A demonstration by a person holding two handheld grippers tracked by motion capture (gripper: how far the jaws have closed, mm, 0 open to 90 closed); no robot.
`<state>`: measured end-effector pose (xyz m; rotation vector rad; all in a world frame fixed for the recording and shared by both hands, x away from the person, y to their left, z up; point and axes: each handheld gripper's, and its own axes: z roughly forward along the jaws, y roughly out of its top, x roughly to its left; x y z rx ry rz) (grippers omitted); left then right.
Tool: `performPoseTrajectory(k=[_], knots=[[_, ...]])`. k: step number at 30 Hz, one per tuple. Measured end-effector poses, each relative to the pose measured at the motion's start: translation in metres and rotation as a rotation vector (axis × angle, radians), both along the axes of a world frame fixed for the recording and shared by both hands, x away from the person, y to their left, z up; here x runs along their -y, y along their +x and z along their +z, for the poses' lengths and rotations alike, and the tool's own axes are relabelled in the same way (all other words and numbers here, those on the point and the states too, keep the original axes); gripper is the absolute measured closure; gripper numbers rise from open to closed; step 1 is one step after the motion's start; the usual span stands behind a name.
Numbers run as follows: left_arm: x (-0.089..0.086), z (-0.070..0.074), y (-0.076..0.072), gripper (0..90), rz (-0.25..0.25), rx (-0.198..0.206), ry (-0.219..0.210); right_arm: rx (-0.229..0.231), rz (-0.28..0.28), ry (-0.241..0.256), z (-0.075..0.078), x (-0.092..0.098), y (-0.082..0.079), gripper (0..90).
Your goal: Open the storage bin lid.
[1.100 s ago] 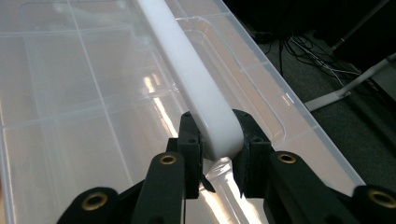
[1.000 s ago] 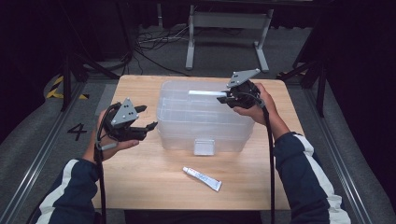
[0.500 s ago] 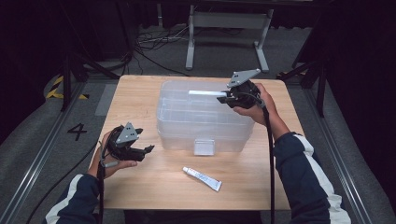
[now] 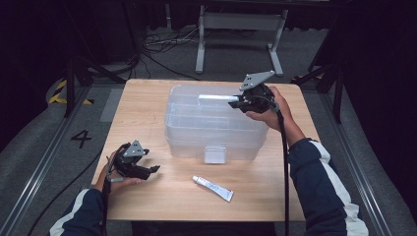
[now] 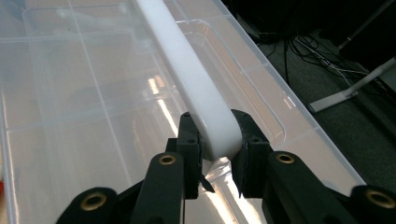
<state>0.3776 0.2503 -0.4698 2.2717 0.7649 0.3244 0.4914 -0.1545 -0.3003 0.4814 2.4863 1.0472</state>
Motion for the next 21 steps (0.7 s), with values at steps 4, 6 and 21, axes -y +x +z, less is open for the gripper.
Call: performPoseTrajectory(k=[4,6,21], knots=[[-0.0007,-0.0024,0.0012,24.1,0.001,-0.008,-0.007,-0.006,-0.009,0.001,0.0013,-0.0004,0.0005,75.5],[0.0006,-0.0049,0.0025,24.1,-0.005,-0.015,0.005,-0.008,-0.018,0.002,0.0025,-0.0007,0.0009,75.4],[0.0003,0.0033,0.0044,38.6,0.044,0.008,0.0,-0.031,-0.035,0.014,0.0093,-0.001,0.0073,74.8]])
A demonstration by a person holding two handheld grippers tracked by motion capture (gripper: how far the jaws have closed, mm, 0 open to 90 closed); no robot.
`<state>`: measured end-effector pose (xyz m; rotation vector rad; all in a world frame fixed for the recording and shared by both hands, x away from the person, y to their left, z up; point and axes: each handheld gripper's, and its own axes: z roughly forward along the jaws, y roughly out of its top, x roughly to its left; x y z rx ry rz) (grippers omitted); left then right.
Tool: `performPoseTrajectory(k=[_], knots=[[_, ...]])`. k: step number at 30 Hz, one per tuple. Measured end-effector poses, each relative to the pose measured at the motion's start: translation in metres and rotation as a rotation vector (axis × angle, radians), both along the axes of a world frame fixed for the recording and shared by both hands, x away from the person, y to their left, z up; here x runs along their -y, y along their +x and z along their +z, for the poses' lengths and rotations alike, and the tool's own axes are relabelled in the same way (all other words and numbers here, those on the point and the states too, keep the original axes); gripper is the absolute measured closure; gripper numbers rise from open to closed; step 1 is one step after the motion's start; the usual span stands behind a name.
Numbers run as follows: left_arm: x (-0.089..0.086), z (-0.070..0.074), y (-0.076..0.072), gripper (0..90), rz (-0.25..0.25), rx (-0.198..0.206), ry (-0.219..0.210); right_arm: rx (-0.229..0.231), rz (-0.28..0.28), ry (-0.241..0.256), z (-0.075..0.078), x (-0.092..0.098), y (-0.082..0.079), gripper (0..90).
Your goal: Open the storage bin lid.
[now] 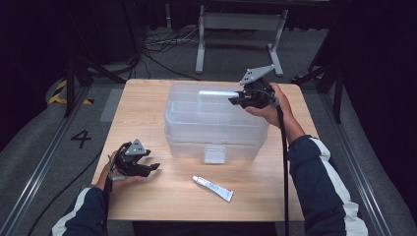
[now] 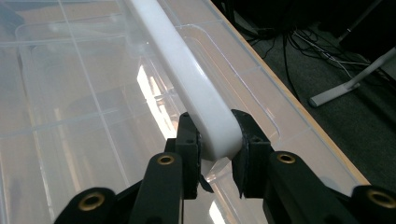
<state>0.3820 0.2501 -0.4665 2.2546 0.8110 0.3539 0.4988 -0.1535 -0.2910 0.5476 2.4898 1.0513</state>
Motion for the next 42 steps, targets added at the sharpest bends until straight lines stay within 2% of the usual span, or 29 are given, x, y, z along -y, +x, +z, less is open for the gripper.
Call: performPoseTrajectory(k=[1,3,6,9,12,13,15,18,21,23,24,33,36,42], knots=[[-0.001,0.003,0.0,38.6,0.004,0.011,-0.008,-0.003,-0.004,0.0,0.001,0.0,0.0,74.7],[-0.002,0.008,0.0,43.6,0.014,0.02,-0.039,-0.005,-0.006,-0.002,0.002,-0.001,0.001,74.6],[-0.003,0.016,0.002,50.4,0.019,0.047,-0.061,-0.017,-0.016,-0.003,0.004,-0.001,0.003,74.5],[-0.001,0.031,0.005,59.2,-0.002,0.08,-0.103,-0.028,-0.029,-0.01,0.008,-0.003,0.005,74.2],[-0.001,0.038,0.006,69.0,-0.007,0.094,-0.108,-0.036,-0.038,-0.013,0.01,-0.003,0.008,74.0],[-0.002,0.04,0.006,69.0,-0.007,0.095,-0.121,-0.036,-0.038,-0.013,0.01,-0.003,0.008,74.0],[-0.002,0.045,0.007,76.0,-0.009,0.104,-0.137,-0.043,-0.041,-0.011,0.011,-0.004,0.009,73.9],[0.0,0.049,0.007,80.0,-0.007,0.123,-0.134,-0.047,-0.045,-0.012,0.012,-0.004,0.01,73.8],[0.003,0.055,0.009,85.6,-0.011,0.143,-0.157,-0.049,-0.048,-0.013,0.014,-0.004,0.012,73.6],[0.005,0.058,0.01,88.8,-0.033,0.153,-0.172,-0.05,-0.054,-0.015,0.015,-0.004,0.012,73.5],[0.008,0.06,0.012,89.8,-0.03,0.165,-0.161,-0.051,-0.055,-0.013,0.016,-0.005,0.013,73.4],[0.017,0.065,0.019,90.0,-0.033,0.183,-0.171,-0.057,-0.066,-0.012,0.017,-0.005,0.016,73.0],[0.023,0.064,0.022,90.0,-0.045,0.178,-0.166,-0.056,-0.068,-0.013,0.017,-0.005,0.016,72.9],[0.029,0.065,0.026,90.0,-0.045,0.185,-0.185,-0.051,-0.068,-0.013,0.017,-0.005,0.016,72.8]])
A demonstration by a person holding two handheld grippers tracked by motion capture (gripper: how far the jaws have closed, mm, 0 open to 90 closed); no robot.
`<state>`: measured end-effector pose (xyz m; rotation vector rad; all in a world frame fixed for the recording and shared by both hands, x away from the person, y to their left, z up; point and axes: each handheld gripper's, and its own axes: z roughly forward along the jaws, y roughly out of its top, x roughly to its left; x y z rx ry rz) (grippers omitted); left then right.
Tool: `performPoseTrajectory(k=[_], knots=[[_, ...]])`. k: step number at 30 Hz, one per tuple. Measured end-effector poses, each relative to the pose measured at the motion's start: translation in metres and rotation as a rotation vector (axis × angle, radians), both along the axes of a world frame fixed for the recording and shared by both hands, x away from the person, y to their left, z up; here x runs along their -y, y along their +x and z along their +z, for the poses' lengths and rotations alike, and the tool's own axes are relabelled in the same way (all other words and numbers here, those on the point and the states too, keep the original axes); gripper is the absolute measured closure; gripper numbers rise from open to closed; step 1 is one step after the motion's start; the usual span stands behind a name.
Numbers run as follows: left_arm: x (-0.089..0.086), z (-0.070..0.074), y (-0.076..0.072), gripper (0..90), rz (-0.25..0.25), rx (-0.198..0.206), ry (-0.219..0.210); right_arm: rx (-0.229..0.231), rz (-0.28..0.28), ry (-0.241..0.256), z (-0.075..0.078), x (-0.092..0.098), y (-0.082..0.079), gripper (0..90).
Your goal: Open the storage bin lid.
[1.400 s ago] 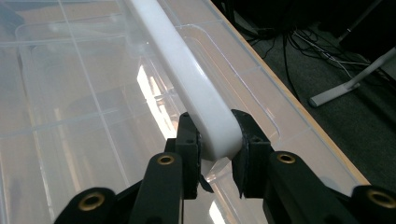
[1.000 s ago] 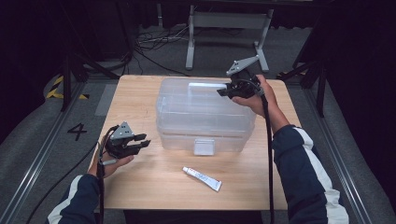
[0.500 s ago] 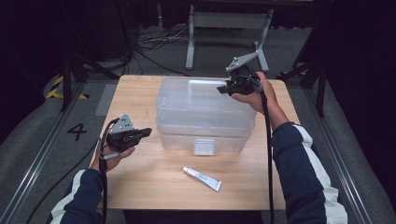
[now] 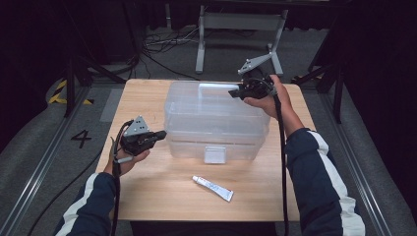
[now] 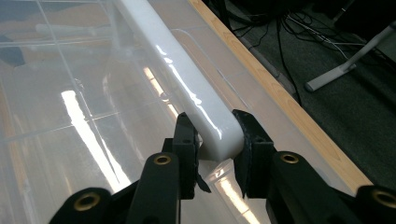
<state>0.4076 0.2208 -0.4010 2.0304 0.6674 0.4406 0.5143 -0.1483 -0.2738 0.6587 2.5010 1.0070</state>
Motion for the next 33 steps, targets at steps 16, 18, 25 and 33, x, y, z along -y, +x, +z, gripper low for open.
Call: performPoseTrajectory(k=[16,18,25,33], knots=[[0.002,0.004,0.003,90.0,0.005,0.019,-0.009,0.042,-0.001,0.008,-0.001,0.002,-0.005,71.4],[0.002,0.005,0.003,90.0,0.002,0.019,-0.005,0.058,-0.004,0.013,0.001,0.004,-0.007,71.5],[0.002,0.005,0.003,90.0,0.001,0.019,0.0,0.084,-0.008,0.034,0.004,0.013,-0.015,70.1],[0.002,0.006,0.001,90.0,-0.003,0.025,0.01,0.127,-0.034,0.09,0.007,0.045,-0.029,68.1]])
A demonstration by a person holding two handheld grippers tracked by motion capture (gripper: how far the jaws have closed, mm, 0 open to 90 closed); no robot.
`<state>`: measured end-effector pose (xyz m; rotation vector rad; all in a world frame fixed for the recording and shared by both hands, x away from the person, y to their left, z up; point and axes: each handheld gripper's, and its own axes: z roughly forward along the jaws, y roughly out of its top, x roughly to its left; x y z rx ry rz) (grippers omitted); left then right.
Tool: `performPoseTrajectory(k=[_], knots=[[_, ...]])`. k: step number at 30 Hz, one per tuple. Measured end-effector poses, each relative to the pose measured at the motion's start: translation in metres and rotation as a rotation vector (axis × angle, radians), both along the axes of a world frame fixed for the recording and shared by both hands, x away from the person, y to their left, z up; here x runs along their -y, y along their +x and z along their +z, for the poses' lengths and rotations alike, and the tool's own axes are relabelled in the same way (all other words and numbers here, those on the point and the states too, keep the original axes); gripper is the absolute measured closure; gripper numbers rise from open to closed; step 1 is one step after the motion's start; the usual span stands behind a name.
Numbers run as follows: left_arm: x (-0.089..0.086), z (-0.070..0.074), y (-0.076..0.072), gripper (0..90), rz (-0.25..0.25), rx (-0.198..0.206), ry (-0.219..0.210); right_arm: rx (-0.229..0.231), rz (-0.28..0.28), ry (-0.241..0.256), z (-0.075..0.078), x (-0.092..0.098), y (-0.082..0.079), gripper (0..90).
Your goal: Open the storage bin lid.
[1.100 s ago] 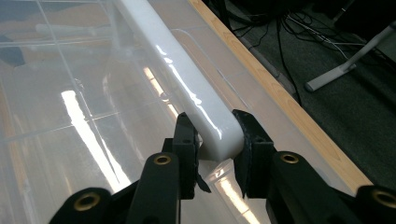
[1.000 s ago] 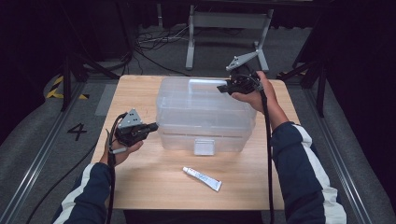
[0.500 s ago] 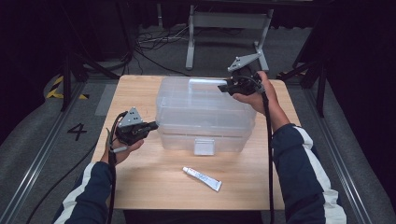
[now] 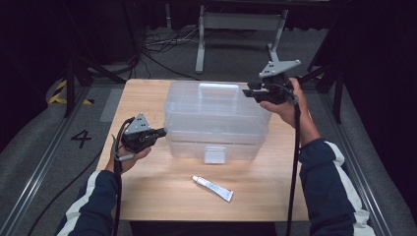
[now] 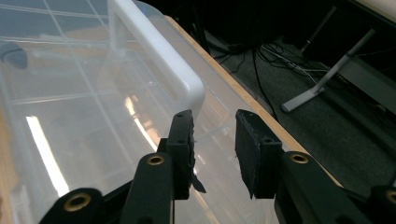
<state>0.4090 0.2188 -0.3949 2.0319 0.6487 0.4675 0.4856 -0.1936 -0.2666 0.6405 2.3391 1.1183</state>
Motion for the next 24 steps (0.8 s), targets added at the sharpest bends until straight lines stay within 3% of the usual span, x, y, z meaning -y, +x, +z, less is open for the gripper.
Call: performPoseTrajectory(k=[6,12,16,18,24], knots=[[0.0,0.001,-0.001,90.0,-0.003,0.003,-0.003,0.061,-0.032,0.046,-0.002,0.035,-0.017,66.2],[0.0,0.002,-0.001,90.0,-0.007,0.005,0.003,0.07,-0.05,0.069,-0.009,0.06,-0.029,63.2],[0.0,0.003,-0.001,90.0,-0.01,0.006,0.003,0.094,-0.066,0.08,-0.021,0.077,-0.04,60.7],[0.0,0.003,-0.001,90.0,-0.011,0.005,0.004,0.086,-0.08,0.097,-0.032,0.087,-0.045,57.6],[0.001,0.004,-0.001,90.0,-0.012,0.006,0.004,0.067,-0.086,0.084,-0.058,0.098,-0.053,50.7]])
